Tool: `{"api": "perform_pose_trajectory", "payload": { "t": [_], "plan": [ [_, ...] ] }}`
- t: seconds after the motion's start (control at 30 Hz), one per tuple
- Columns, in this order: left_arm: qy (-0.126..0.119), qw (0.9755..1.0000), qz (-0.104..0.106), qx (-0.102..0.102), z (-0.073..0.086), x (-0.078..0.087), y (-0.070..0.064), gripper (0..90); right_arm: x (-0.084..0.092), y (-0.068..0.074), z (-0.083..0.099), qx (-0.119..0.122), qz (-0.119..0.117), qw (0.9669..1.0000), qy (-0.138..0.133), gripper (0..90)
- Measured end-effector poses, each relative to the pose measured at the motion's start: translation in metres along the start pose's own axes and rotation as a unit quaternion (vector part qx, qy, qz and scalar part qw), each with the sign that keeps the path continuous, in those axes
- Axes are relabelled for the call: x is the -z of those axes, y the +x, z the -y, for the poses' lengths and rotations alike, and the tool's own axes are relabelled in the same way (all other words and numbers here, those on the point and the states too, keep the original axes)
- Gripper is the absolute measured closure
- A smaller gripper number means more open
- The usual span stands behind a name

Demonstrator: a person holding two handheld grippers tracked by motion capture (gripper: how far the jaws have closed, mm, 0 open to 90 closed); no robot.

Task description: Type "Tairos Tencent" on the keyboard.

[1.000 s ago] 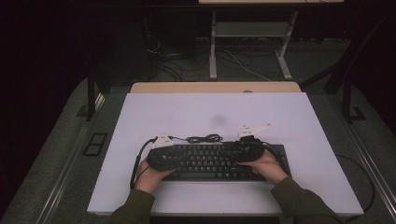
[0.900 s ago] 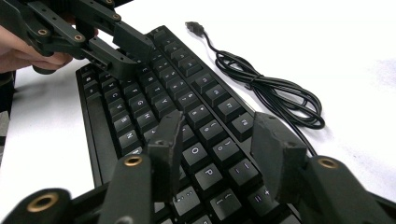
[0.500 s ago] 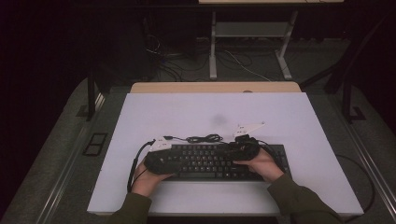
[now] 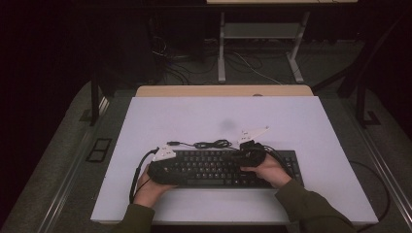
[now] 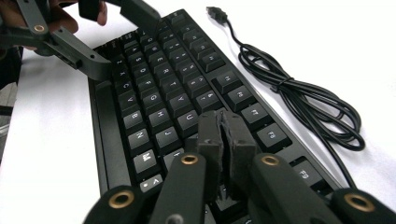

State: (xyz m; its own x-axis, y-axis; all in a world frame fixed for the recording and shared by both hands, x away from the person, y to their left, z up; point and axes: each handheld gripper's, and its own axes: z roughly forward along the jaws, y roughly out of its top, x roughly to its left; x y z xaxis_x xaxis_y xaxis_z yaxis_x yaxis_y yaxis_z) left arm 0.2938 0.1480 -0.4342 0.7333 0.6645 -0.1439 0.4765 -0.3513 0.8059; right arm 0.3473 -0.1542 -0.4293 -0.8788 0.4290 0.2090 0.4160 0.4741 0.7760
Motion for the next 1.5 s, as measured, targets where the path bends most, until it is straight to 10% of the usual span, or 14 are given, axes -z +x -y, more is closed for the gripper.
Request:
{"api": "perform_pose_trajectory", "payload": {
  "t": [0.27,1.5],
  "plan": [
    [0.004,0.9999,-0.010,0.002,0.000,-0.001,0.000,9.0,-0.005,0.001,0.001,0.009,0.001,0.9998,0.020,89.3],
    [-0.006,0.9999,-0.012,0.001,-0.001,0.001,0.000,9.1,-0.012,0.004,0.003,0.025,0.009,0.9987,0.044,89.3]
  ]
}}
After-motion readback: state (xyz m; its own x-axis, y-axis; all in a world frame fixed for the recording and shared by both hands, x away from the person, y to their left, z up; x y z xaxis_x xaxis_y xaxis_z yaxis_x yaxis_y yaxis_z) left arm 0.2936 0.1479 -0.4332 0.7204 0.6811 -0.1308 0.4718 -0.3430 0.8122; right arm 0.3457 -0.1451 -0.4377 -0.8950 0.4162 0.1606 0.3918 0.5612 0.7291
